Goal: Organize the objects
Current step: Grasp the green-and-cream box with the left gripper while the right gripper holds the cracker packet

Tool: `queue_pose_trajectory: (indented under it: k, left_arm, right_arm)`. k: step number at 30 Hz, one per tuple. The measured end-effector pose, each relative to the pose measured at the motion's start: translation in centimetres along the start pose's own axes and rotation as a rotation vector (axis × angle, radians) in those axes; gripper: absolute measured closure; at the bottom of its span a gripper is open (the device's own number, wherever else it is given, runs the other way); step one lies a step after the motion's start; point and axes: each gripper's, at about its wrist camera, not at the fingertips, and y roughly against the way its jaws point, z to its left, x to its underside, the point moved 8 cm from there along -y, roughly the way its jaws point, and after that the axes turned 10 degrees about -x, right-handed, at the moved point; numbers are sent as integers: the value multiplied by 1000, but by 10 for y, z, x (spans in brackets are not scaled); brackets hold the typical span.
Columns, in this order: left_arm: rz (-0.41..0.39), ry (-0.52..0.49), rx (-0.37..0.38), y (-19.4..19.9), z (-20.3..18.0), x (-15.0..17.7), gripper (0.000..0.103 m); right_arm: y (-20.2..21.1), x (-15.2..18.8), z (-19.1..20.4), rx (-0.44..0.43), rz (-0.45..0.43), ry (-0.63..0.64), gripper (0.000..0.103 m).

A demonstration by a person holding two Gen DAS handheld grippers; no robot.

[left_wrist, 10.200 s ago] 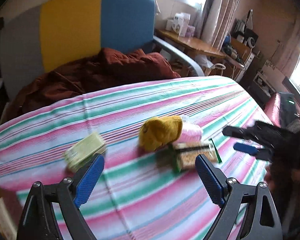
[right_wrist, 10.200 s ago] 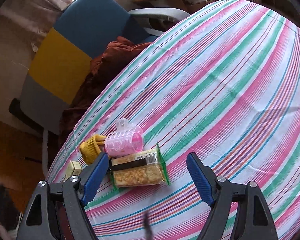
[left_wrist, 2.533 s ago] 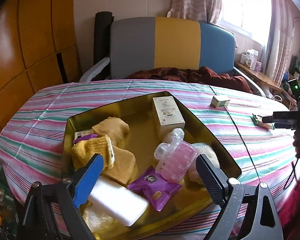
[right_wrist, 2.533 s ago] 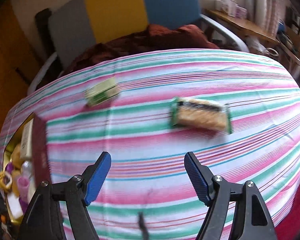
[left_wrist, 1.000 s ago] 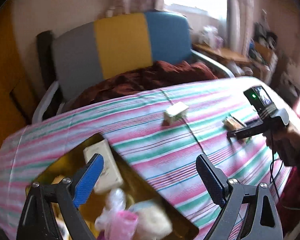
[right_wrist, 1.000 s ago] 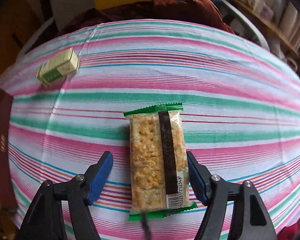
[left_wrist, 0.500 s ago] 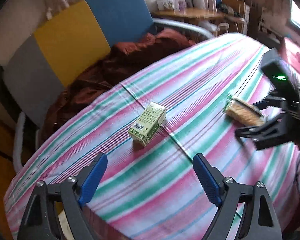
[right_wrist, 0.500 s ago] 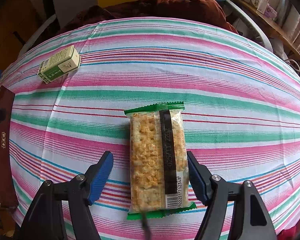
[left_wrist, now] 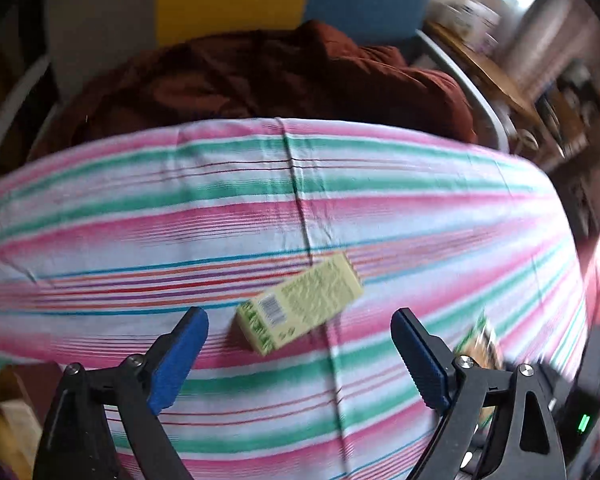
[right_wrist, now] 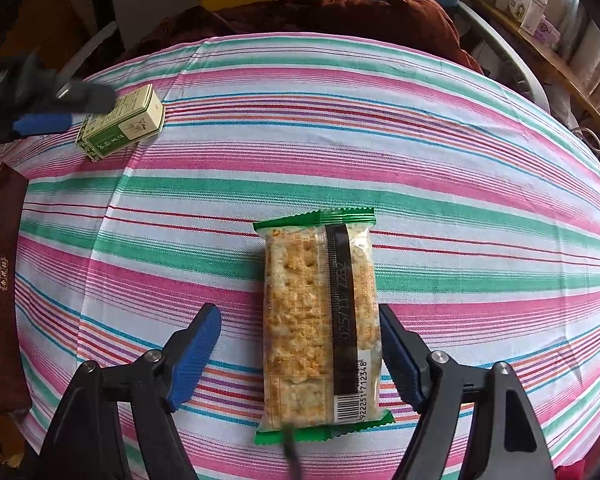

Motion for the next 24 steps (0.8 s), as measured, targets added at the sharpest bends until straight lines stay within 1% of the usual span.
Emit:
queue_pose_trajectory:
  k: [3, 6, 9, 11, 13, 14, 16, 20, 22, 24]
  left_arm:
    - [19, 54, 2, -9, -7, -3, 10]
    - [38, 90, -15, -20, -11, -5, 10]
    - [72, 161, -14, -34, -10, -5, 10]
    - [64, 180, -12, -35, -10, -6, 11]
    - [43, 161, -10, -32, -11, -7, 24]
    - [31, 147, -4, -30, -12, -7, 26]
    - [18, 119, 8, -28, -11, -1, 26]
    - [-35, 15, -27, -15, -10, 23, 26]
    - [-57, -25, -54, -8, -7, 33, 26]
    - [-103, -100, -104, 1, -7, 48, 26]
  right_arm:
    - [-1, -2, 2, 6, 0, 4, 23]
    - [0, -3, 2, 7, 1, 7, 23]
    - [0, -3, 2, 8, 1, 12, 23]
    - [-4, 0, 4, 9, 0, 14, 23]
    - [-6, 3, -1, 7, 0, 17, 23]
    - [-6, 3, -3, 7, 0, 19, 23]
    - [-6, 3, -4, 7, -1, 23, 23]
    - [-6, 3, -2, 4, -4, 36, 23]
    - [-5, 3, -4, -1, -7, 40, 22]
    - [-4, 4, -4, -7, -10, 46, 22]
